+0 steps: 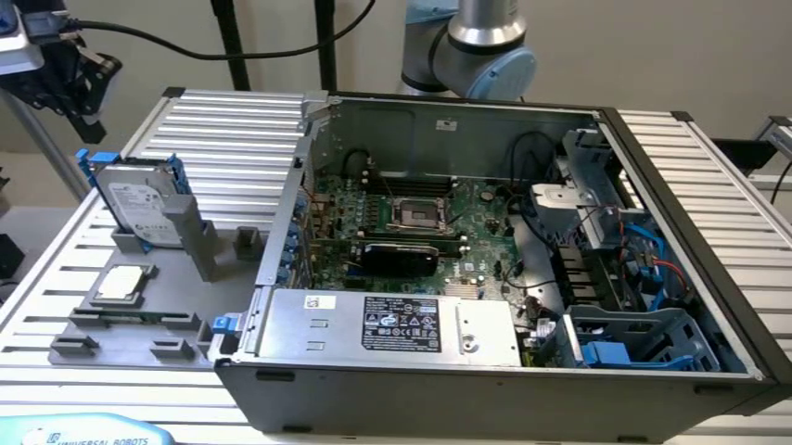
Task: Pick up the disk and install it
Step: 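Reach for the disk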
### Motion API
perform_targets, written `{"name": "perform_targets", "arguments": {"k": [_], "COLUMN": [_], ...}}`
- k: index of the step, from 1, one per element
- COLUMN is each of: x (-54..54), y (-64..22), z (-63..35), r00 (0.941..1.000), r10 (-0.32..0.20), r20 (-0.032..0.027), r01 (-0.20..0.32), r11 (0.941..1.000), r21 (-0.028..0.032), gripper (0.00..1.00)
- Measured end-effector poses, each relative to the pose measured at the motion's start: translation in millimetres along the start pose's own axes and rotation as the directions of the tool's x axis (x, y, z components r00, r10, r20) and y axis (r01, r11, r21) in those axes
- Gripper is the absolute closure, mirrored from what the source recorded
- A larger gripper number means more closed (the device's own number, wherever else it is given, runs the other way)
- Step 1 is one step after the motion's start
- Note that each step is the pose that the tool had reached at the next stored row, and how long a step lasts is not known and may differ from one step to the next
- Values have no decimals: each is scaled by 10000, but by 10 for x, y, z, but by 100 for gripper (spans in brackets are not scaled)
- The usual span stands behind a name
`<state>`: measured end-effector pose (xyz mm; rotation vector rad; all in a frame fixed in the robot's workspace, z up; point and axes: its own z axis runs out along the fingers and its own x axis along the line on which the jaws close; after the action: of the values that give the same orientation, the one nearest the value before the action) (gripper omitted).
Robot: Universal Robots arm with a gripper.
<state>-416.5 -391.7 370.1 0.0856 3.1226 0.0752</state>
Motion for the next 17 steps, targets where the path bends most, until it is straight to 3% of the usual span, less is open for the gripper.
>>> {"name": "perform_targets", "arguments": {"k": [10, 17], "x": [77, 164], "y": [26, 121], "z": [67, 113], "r00": [9979, 9968], "r10": [-651, -805], "r20": [-24, -14], "r01": [651, 805], "r11": [9979, 9968], "r21": [-11, -14], "gripper": [89, 89]}}
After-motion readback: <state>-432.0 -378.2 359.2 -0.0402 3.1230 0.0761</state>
